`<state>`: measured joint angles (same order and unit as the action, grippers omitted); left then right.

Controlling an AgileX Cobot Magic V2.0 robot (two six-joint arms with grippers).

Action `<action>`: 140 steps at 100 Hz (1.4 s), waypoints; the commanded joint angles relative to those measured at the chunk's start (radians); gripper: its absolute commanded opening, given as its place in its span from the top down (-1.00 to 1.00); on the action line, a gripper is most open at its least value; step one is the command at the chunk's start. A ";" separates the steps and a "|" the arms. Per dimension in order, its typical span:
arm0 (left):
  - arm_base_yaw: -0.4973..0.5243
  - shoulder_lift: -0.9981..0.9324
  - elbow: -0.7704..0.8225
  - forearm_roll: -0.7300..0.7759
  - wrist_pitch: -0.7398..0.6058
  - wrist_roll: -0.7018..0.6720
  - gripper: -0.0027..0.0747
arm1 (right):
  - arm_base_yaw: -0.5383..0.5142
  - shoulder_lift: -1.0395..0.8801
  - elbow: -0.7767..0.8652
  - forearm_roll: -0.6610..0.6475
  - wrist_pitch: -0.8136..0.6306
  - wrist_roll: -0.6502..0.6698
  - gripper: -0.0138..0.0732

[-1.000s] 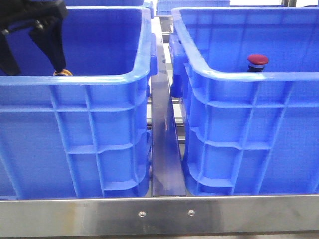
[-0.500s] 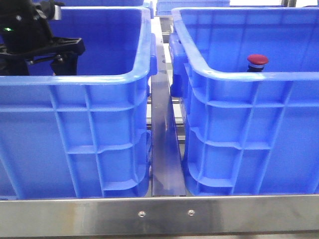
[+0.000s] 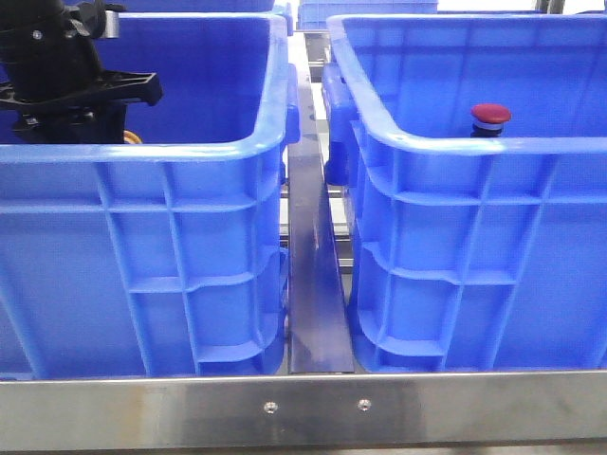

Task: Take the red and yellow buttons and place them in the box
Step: 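Lift the yellow button and carry it toward the gap between crates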

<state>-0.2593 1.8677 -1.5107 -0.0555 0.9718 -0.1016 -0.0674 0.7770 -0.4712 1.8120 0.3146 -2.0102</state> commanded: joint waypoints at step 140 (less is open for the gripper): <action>-0.315 -0.427 0.169 -0.696 0.027 0.743 0.98 | -0.003 -0.003 -0.027 0.061 0.037 -0.002 -0.62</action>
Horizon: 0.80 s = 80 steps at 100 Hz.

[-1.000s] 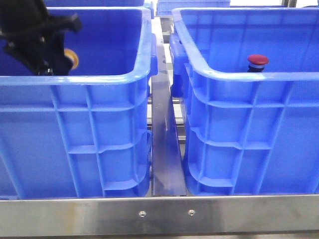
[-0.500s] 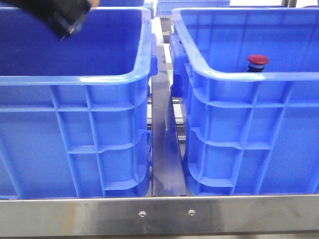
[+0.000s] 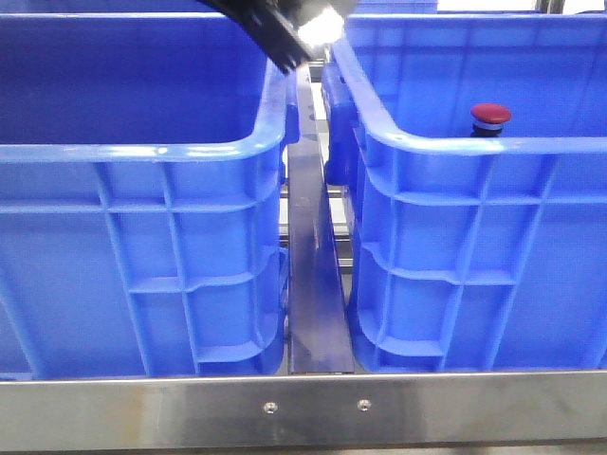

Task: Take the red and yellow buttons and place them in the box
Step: 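Lift the yellow button and carry it toward the gap between crates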

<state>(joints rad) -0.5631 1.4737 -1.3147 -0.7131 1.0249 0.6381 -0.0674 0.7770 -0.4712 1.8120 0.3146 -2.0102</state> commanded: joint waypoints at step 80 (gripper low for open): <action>-0.011 -0.033 -0.027 -0.039 -0.025 0.004 0.98 | -0.003 0.022 -0.160 0.037 0.241 0.560 -0.62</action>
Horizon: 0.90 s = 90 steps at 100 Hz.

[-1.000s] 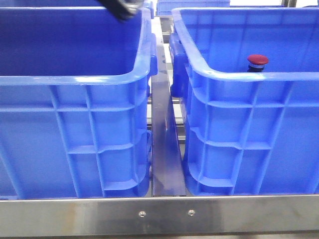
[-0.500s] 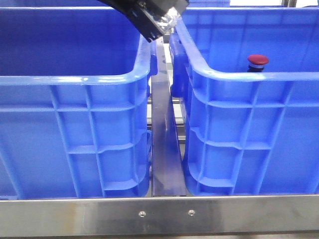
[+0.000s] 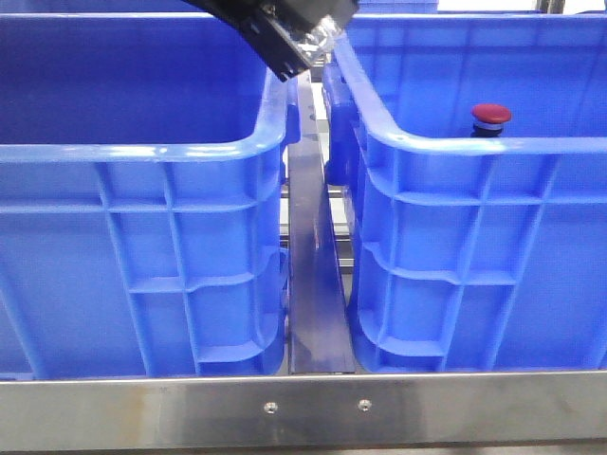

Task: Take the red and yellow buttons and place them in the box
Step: 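Lift the yellow button and carry it toward the gap between crates, then grasp the yellow button with the right gripper from the left gripper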

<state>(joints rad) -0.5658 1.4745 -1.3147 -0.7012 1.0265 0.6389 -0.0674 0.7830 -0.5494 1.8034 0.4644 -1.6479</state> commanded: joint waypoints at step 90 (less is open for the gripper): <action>-0.009 -0.033 -0.027 -0.051 -0.036 0.003 0.98 | 0.142 0.526 -0.474 -0.369 0.600 0.955 -0.62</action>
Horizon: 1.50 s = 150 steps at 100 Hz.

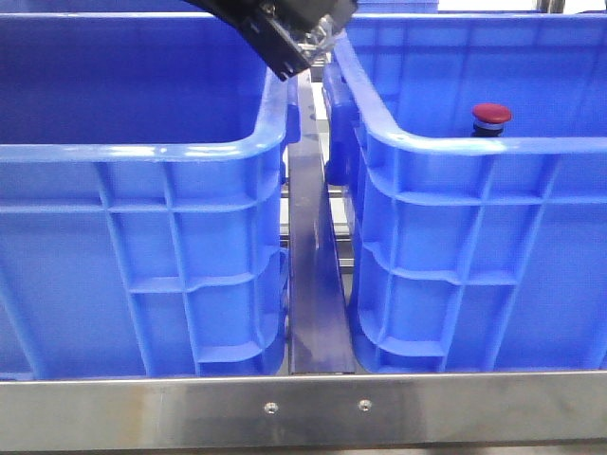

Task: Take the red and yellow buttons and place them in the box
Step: 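Grasp the yellow button with the right gripper from the left gripper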

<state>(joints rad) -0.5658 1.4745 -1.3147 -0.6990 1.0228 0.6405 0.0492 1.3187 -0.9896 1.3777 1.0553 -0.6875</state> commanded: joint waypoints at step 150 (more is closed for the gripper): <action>-0.009 -0.033 -0.027 -0.056 0.004 0.015 -0.50 | -0.059 -0.006 -0.034 0.012 -0.001 -0.028 0.29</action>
<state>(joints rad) -0.5658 1.4745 -1.3147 -0.6990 1.0333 0.6517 0.0663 1.3444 -0.9896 1.3195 1.0175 -0.6888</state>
